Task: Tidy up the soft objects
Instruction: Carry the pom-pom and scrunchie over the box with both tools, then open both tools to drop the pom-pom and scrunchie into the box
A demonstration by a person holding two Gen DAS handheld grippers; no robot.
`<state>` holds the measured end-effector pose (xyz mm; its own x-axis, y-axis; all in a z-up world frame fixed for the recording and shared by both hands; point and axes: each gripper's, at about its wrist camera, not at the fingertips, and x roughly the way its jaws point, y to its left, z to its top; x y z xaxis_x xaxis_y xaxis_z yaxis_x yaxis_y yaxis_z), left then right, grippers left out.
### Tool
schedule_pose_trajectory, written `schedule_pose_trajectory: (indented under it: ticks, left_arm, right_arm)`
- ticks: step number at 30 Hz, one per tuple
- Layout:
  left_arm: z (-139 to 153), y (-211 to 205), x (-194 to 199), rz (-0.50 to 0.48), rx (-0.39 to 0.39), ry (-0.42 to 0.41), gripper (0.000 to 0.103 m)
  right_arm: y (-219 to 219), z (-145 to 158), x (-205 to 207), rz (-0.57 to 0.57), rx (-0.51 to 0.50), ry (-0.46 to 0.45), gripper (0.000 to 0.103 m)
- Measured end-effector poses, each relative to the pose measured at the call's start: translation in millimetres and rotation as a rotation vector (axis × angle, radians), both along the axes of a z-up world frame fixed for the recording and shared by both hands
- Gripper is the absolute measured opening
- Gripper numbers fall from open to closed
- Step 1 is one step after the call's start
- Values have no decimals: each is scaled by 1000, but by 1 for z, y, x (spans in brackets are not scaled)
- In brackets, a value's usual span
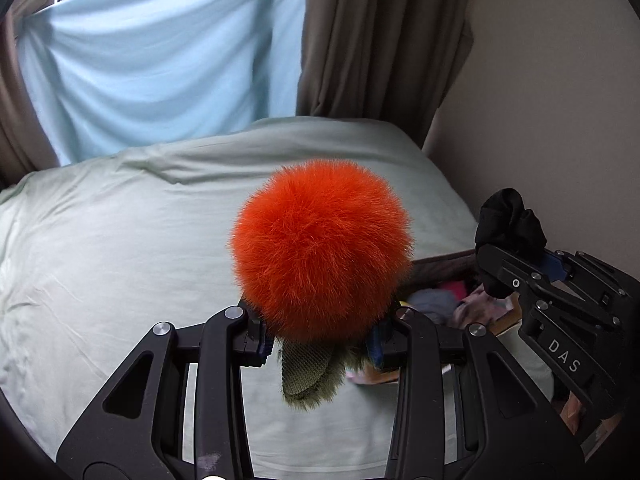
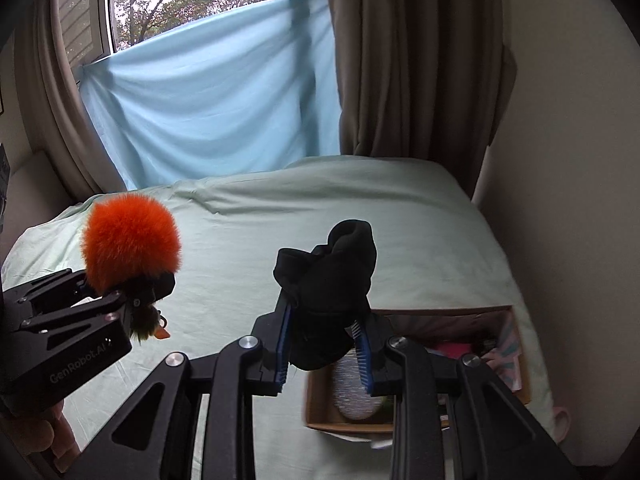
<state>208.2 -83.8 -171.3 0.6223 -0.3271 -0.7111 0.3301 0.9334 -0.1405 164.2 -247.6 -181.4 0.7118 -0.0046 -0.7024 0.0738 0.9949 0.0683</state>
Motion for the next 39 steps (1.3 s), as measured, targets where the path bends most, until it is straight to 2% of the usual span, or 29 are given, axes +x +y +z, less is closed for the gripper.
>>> schedule_pose_trajectory:
  ticks: [4, 8, 14, 21, 26, 34, 35, 36, 37, 38, 39]
  left_arm:
    - [3, -48, -8, 7, -2, 12, 32]
    - [-6, -91, -12, 14, -7, 57, 32]
    - [-40, -143, -3, -11, 20, 148, 32]
    - [-90, -184, 18, -53, 68, 260, 32]
    - [-125, -203, 38, -59, 98, 343, 32]
    - [-162, -223, 54, -100, 189, 432, 32]
    - [-164, -223, 61, -99, 189, 443, 34]
    - [-164, -222, 61, -98, 185, 449, 43]
    - [-164, -220, 61, -92, 193, 449, 64]
    - [-164, -218, 63, -84, 207, 445, 78]
    - [-162, -218, 63, -76, 227, 433, 100]
  right_arm:
    - [-46, 0, -7, -11, -3, 20, 25]
    - [-93, -9, -11, -13, -5, 67, 25]
    - [-146, -44, -7, -29, 24, 165, 25]
    - [-180, -91, 7, -72, 90, 261, 25]
    - [-196, -127, 26, -56, 147, 335, 25]
    - [-213, -169, 49, -58, 280, 443, 25]
    - [-213, -174, 52, -58, 294, 458, 25]
    - [-215, -179, 54, -56, 318, 476, 27]
    - [-217, -183, 56, -57, 347, 491, 38]
    - [-219, -187, 58, -62, 369, 498, 49]
    - [-220, -189, 59, -72, 387, 501, 74]
